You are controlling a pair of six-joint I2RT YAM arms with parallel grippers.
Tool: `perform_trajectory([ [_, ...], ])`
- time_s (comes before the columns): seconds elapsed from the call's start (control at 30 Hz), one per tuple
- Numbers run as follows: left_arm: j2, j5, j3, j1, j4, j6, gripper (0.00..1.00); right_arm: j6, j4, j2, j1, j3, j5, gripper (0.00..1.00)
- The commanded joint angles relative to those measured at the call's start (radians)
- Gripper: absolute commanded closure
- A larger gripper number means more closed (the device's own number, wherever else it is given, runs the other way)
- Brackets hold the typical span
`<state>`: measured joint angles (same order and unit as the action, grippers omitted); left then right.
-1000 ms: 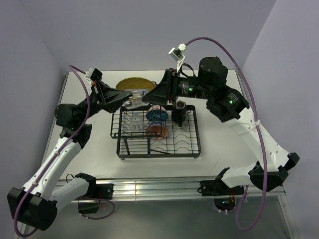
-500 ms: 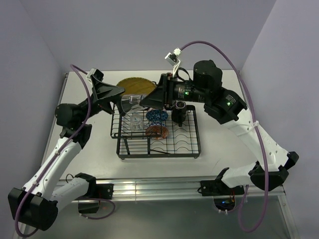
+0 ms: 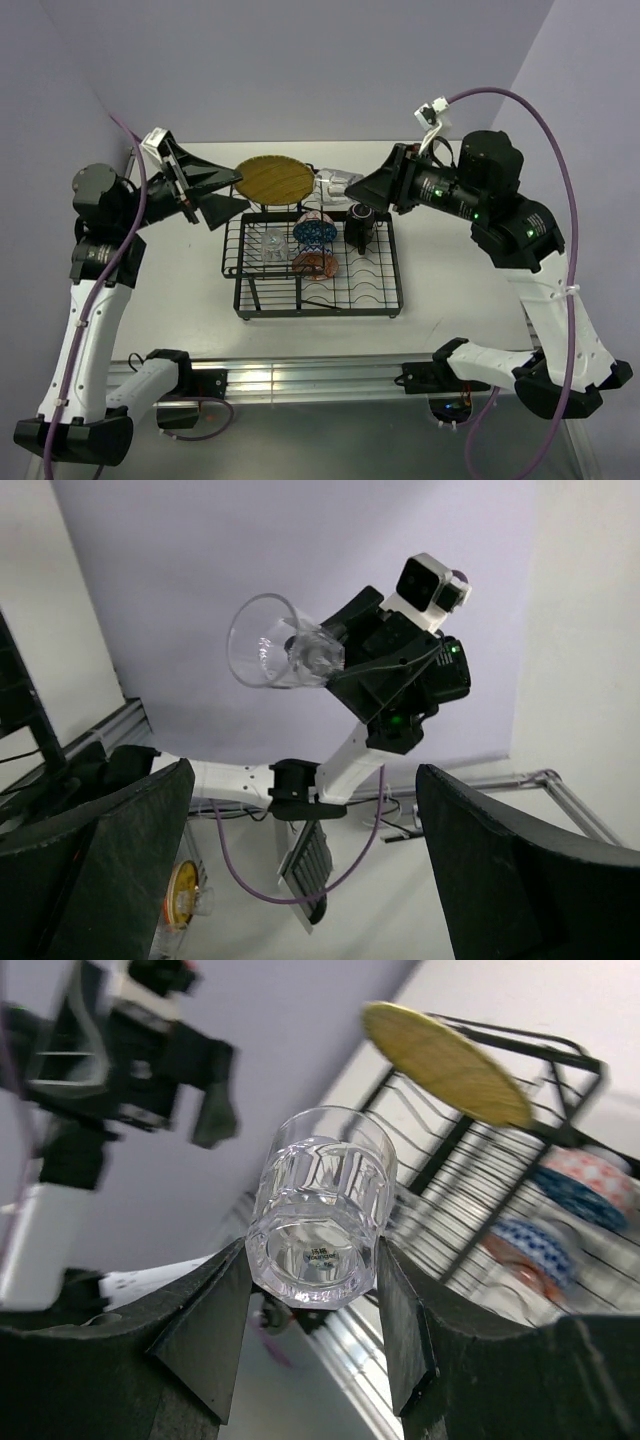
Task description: Load the mixed dishes into the dish rack
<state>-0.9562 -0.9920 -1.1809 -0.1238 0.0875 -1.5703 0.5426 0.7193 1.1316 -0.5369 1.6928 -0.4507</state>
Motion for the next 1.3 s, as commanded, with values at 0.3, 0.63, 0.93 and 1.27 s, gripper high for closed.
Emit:
perform_trajectory([
  [0.3, -0.041, 0.067, -0.350, 0.047, 0.538, 0.449, 0.01, -0.127, 0.229, 0.007, 0.025, -0.271, 0.351, 1.00],
  [0.63, -0.042, 0.136, -0.440, 0.049, 0.675, 0.530, 0.01, -0.150, 0.126, 0.071, 0.023, -0.513, 0.486, 1.00],
  [0.93, -0.055, 0.455, -0.530, 0.049, 0.983, 0.687, 0.01, -0.150, 0.069, 0.206, 0.022, -0.579, 0.624, 1.00],
  [1.27, 0.013, 0.553, -0.471, 0.049, 1.028, 0.714, 0.01, -0.153, -0.023, 0.324, 0.022, -0.628, 0.704, 1.00],
])
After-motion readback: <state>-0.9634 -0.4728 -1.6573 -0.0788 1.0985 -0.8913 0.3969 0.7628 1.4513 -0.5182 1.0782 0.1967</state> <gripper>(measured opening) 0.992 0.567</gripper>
